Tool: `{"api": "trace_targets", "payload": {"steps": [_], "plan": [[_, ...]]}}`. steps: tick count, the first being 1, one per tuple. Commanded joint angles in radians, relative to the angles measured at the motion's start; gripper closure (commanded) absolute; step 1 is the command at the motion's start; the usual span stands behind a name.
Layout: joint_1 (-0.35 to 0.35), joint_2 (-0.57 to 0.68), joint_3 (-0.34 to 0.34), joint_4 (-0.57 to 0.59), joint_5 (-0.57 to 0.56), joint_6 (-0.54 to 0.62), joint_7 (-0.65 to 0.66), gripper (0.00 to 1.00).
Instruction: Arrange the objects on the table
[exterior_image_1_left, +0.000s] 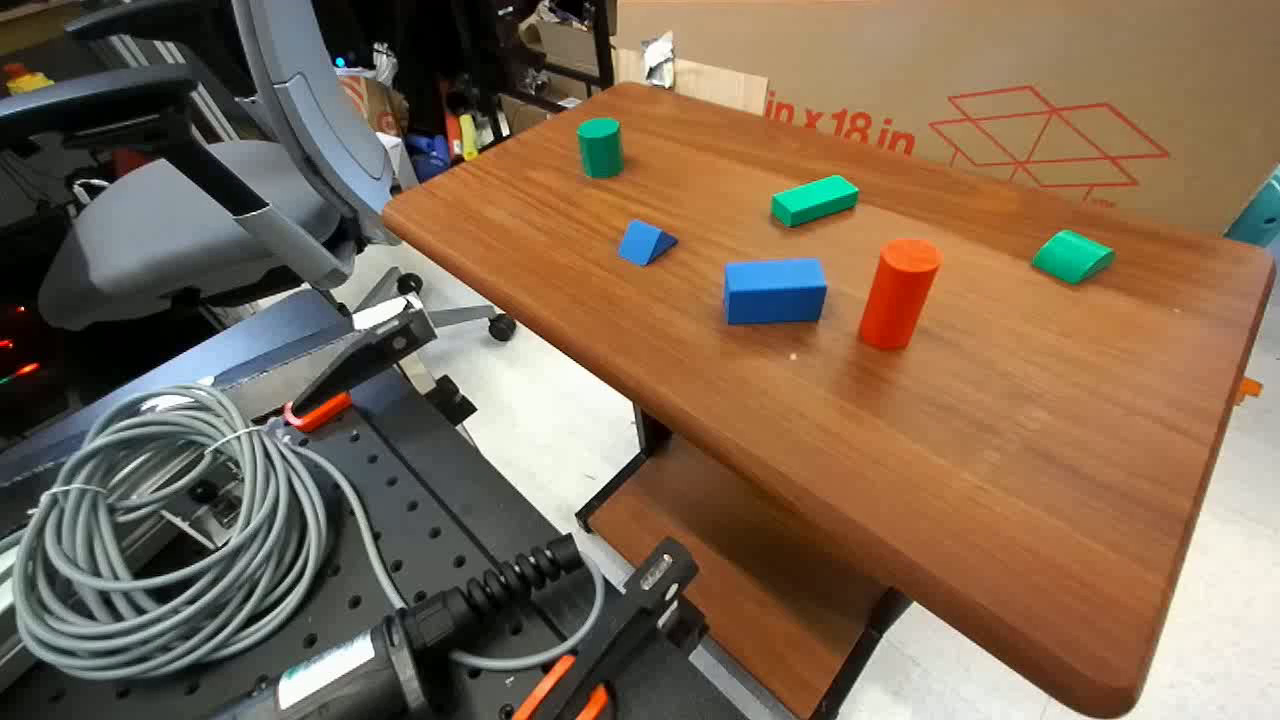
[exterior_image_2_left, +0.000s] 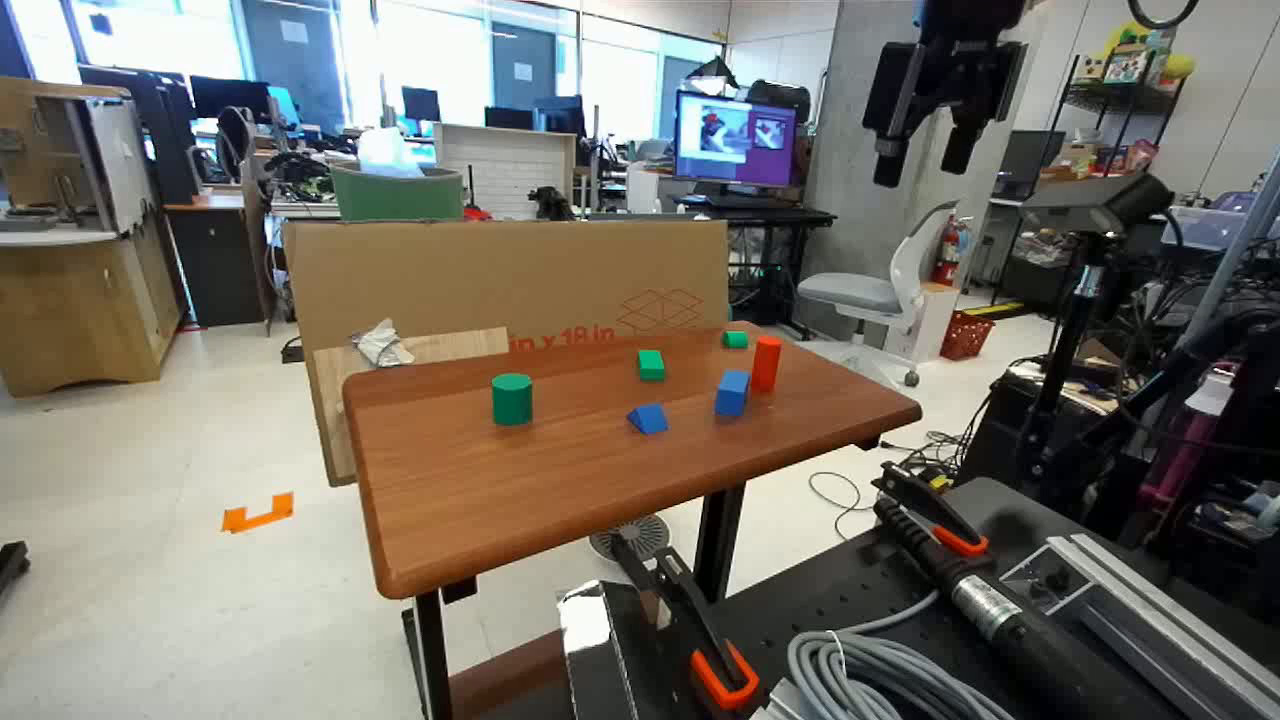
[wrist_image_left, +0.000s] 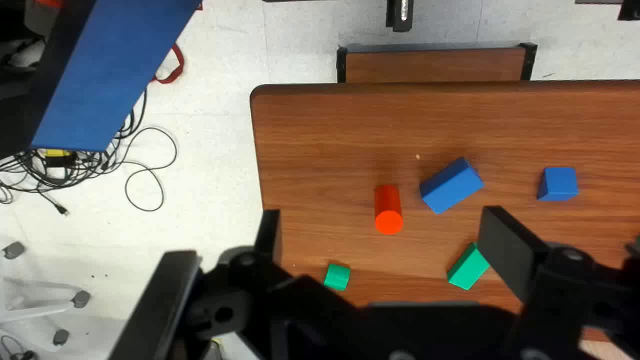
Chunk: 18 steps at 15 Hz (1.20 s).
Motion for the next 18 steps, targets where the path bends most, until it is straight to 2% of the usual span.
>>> {"api": "trace_targets", "payload": {"steps": [1, 7, 11, 14, 18], "plan": [[0.001, 0.000, 0.000, 0.001, 0.000, -0.003, 0.000, 0.00], [0.001, 0.000, 0.000, 0.001, 0.000, -0.003, 0.000, 0.00], [0.016, 0.114, 0.008, 0.080, 0.057, -0.044, 0.055, 0.00], [0.030, 0.207, 0.003, 0.127, 0.116, 0.006, 0.071, 0.00], [0.046, 0.358, 0.003, 0.207, 0.173, 0.076, 0.013, 0.00]]}}
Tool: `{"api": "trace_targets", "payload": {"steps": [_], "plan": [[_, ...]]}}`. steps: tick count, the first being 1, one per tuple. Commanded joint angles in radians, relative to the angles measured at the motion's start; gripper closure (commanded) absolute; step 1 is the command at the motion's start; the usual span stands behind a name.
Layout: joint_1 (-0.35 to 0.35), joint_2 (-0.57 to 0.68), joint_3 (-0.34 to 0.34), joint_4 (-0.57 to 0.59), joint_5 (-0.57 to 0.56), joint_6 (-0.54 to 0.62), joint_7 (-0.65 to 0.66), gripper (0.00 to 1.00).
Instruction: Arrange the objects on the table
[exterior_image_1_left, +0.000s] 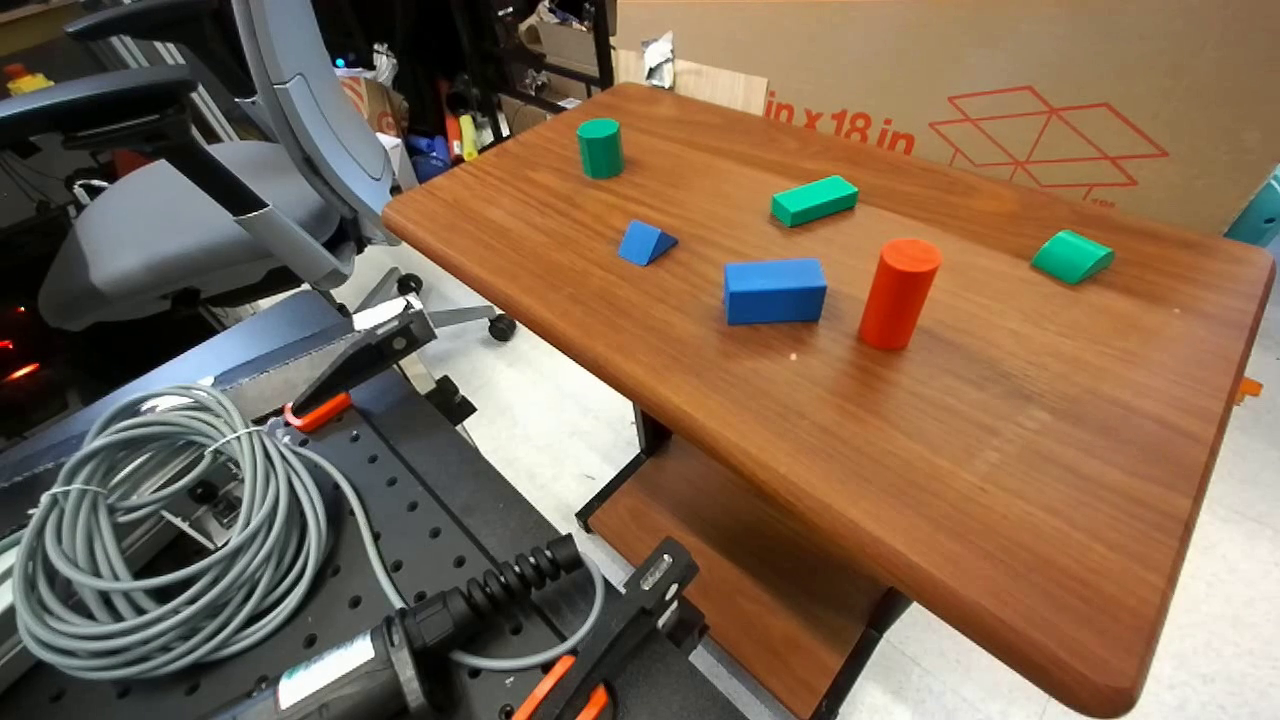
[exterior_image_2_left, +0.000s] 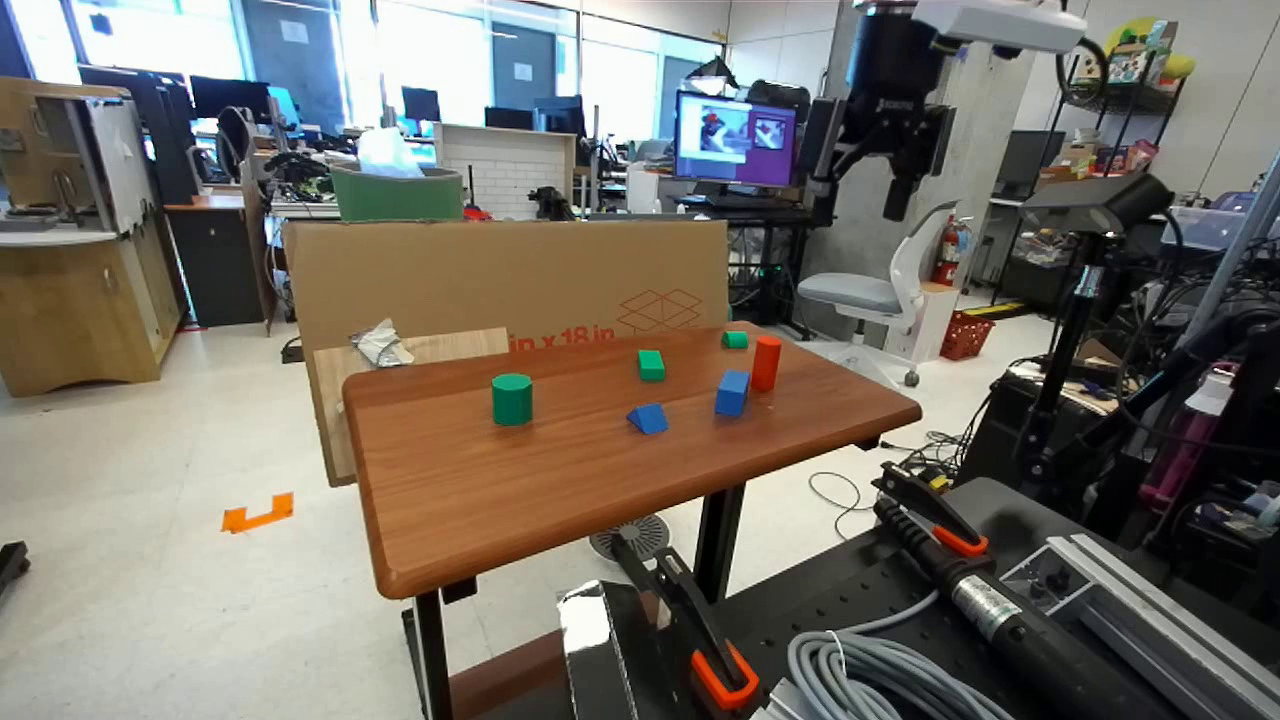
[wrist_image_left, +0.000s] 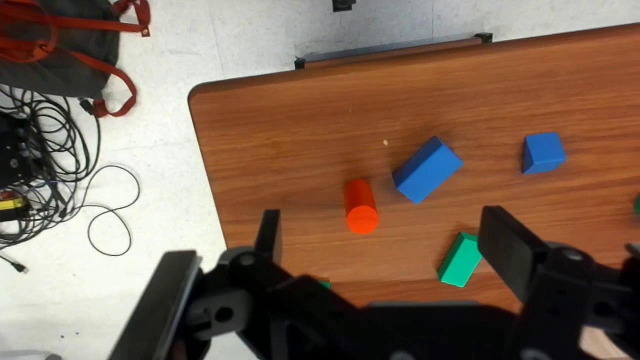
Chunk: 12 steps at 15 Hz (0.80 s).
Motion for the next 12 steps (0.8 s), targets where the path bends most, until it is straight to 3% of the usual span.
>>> {"api": "trace_targets", "payload": {"steps": [1, 6, 12], "plan": [[0.018, 0.169, -0.002, 0.104, 0.026, 0.055, -0.035, 0.00], [0.016, 0.380, 0.000, 0.239, -0.059, 0.031, 0.009, 0.00], [0.016, 0.522, 0.010, 0.359, -0.052, 0.008, -0.023, 0.00]]}}
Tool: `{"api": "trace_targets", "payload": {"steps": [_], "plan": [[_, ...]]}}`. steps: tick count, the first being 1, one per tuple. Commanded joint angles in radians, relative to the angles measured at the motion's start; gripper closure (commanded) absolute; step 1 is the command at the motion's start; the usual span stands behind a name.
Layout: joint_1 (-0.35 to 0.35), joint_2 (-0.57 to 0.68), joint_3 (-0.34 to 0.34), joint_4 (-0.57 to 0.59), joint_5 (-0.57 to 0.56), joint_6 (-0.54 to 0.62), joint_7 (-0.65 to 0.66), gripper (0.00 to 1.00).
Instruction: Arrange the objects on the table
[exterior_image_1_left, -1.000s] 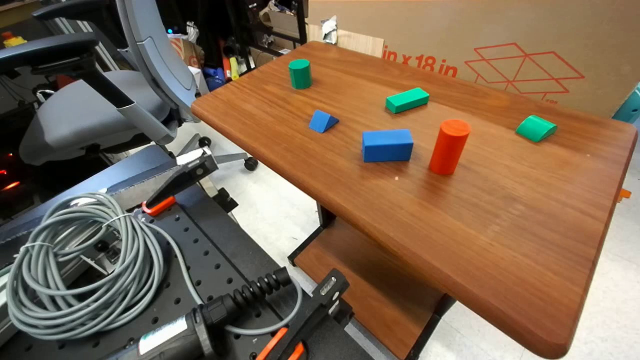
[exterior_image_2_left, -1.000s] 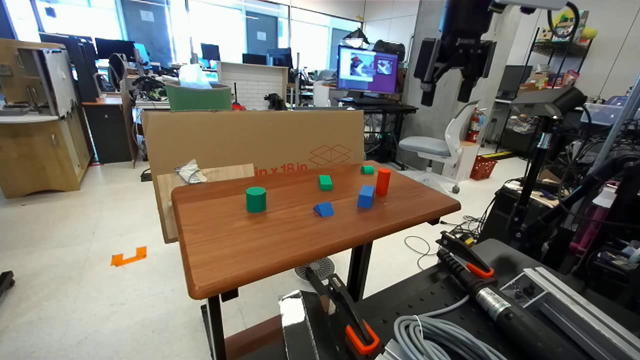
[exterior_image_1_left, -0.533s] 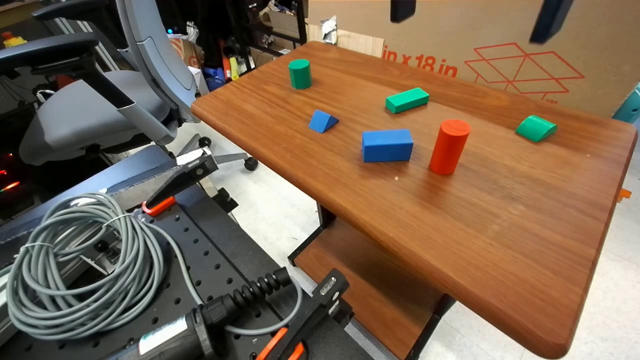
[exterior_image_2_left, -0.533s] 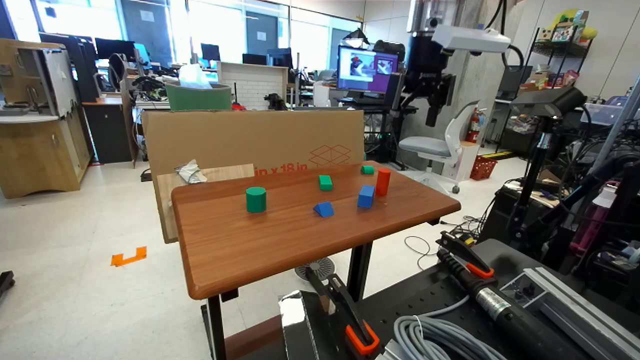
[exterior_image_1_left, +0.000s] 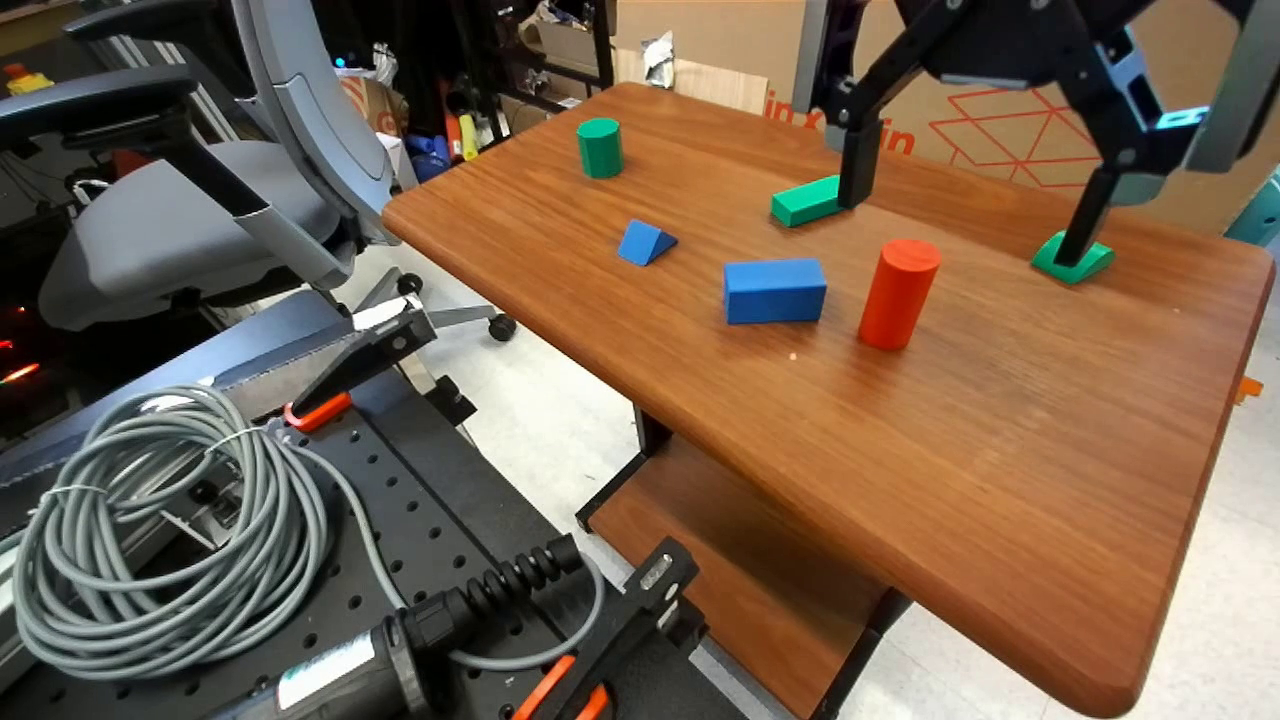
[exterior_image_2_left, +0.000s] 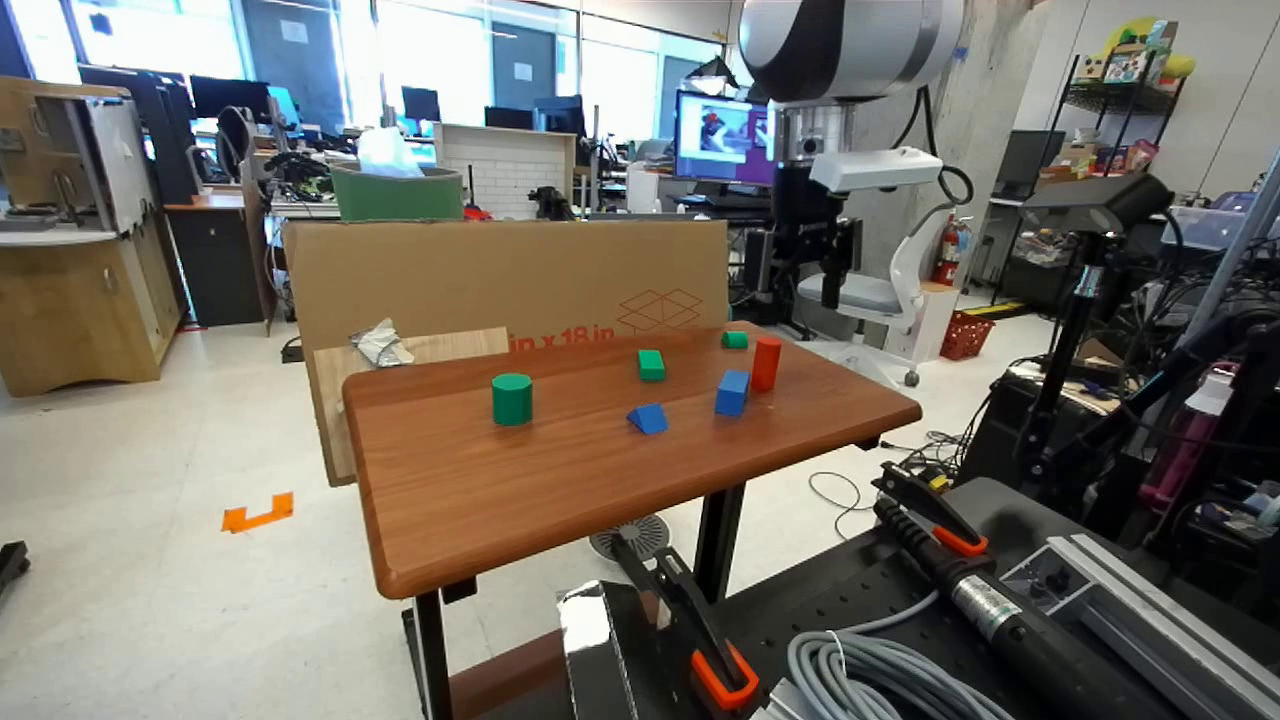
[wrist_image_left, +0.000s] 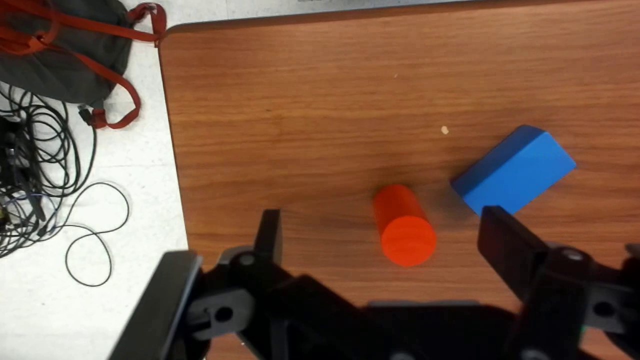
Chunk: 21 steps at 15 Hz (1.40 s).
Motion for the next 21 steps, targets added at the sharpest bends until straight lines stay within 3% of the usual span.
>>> {"api": "trace_targets", "payload": {"steps": [1, 10, 11, 12, 21], "plan": [[0.007, 0.075, 0.005, 0.089, 0.004, -0.040, -0.020, 0.00], [0.038, 0.199, 0.004, 0.183, -0.034, -0.076, -0.006, 0.00], [0.042, 0.207, 0.004, 0.191, -0.040, -0.074, -0.007, 0.25], [0.045, 0.214, 0.003, 0.200, -0.047, -0.075, -0.006, 0.26], [0.044, 0.205, 0.015, 0.209, -0.028, -0.105, -0.006, 0.93]]}}
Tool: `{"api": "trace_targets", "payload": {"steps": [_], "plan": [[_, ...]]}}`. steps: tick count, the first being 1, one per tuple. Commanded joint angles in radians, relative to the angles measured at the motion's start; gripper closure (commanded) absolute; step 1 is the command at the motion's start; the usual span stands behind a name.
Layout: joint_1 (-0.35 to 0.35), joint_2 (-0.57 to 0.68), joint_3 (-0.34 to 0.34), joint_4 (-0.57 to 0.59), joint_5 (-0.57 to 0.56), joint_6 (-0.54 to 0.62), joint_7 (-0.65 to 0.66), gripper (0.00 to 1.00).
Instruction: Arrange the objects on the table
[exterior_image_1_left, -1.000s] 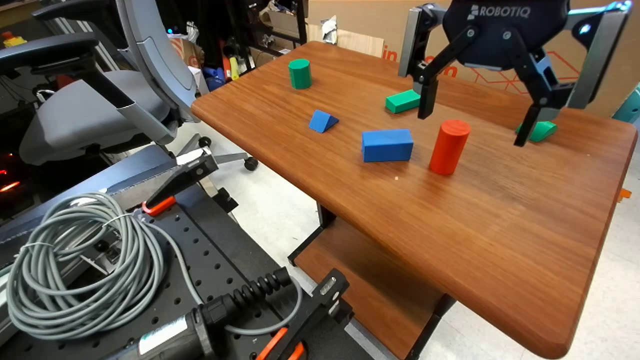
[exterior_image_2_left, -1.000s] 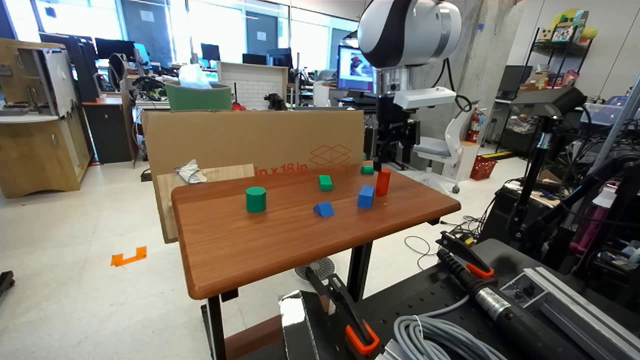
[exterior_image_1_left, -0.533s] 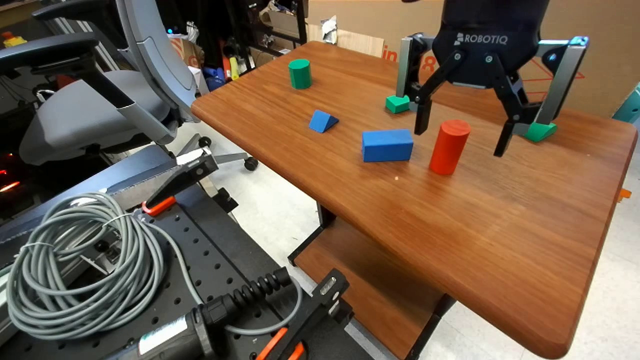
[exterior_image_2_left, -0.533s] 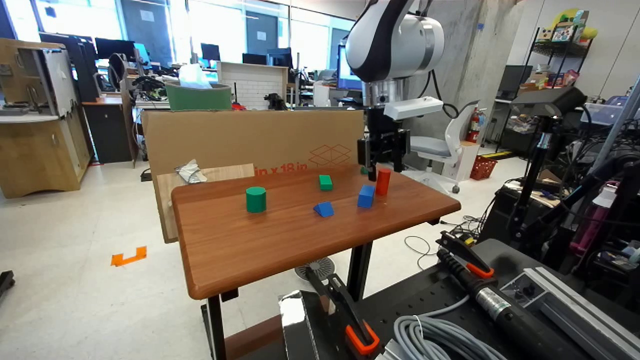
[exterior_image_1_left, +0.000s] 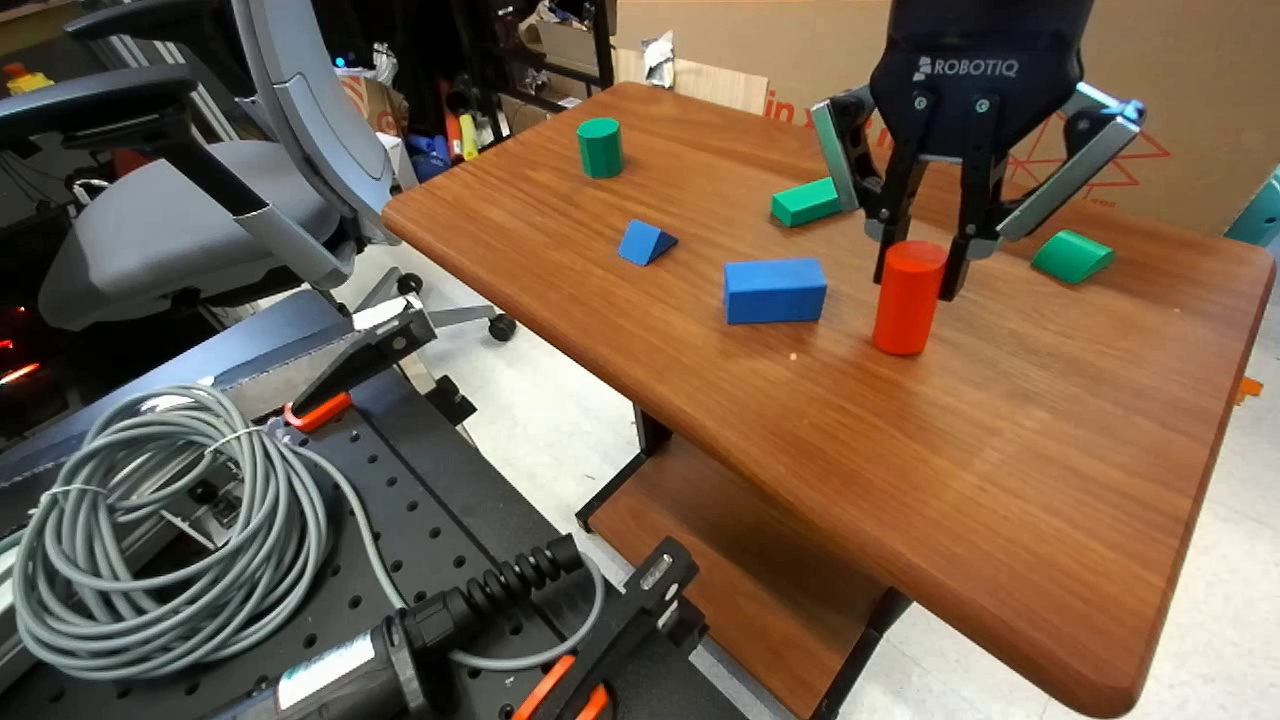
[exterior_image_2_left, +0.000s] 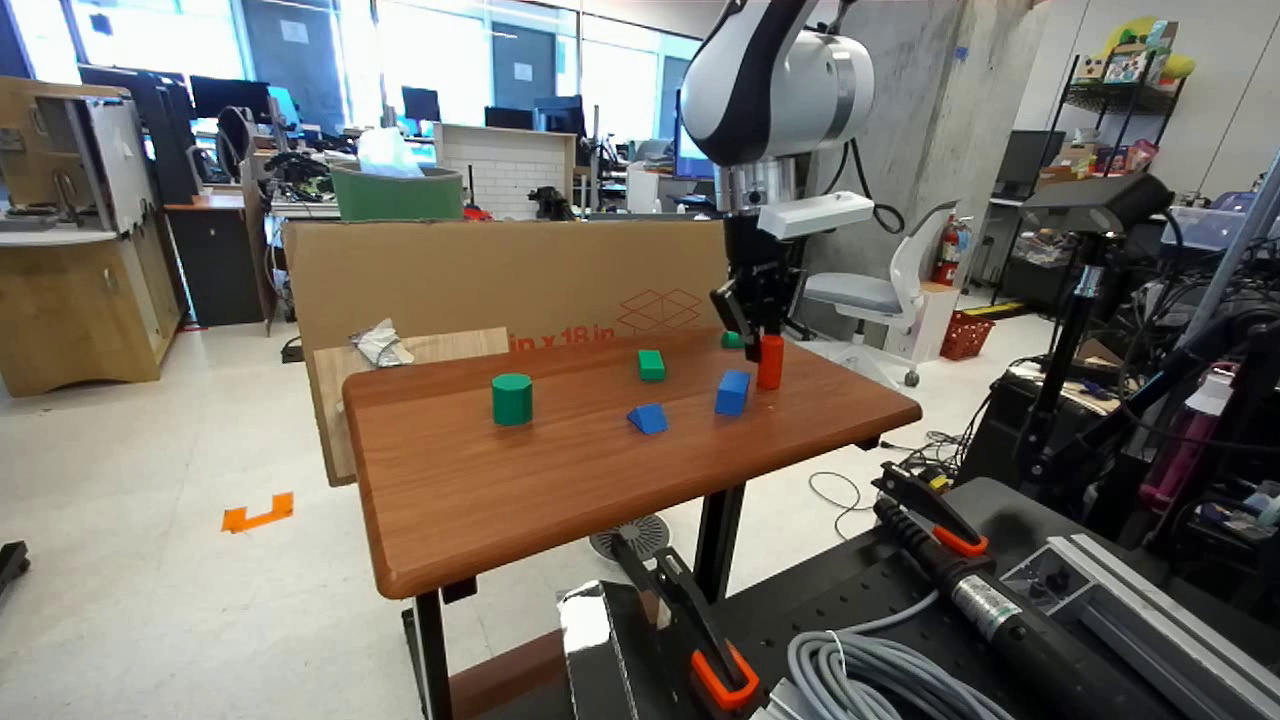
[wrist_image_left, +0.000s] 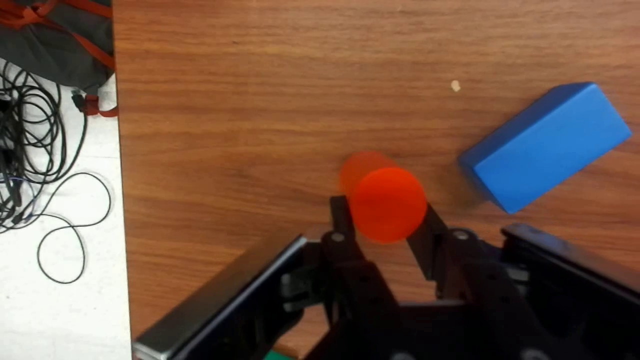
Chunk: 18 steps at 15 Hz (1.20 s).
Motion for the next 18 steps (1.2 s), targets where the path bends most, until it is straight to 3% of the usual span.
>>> {"api": "trace_targets", "payload": {"steps": [1, 10, 18], "plan": [[0.004, -0.011, 0.004, 0.013, 0.014, -0.060, -0.001, 0.92], [0.033, -0.217, 0.049, -0.116, 0.026, -0.019, 0.018, 0.92], [0.135, -0.395, 0.144, -0.353, -0.002, 0.056, 0.003, 0.92]]}}
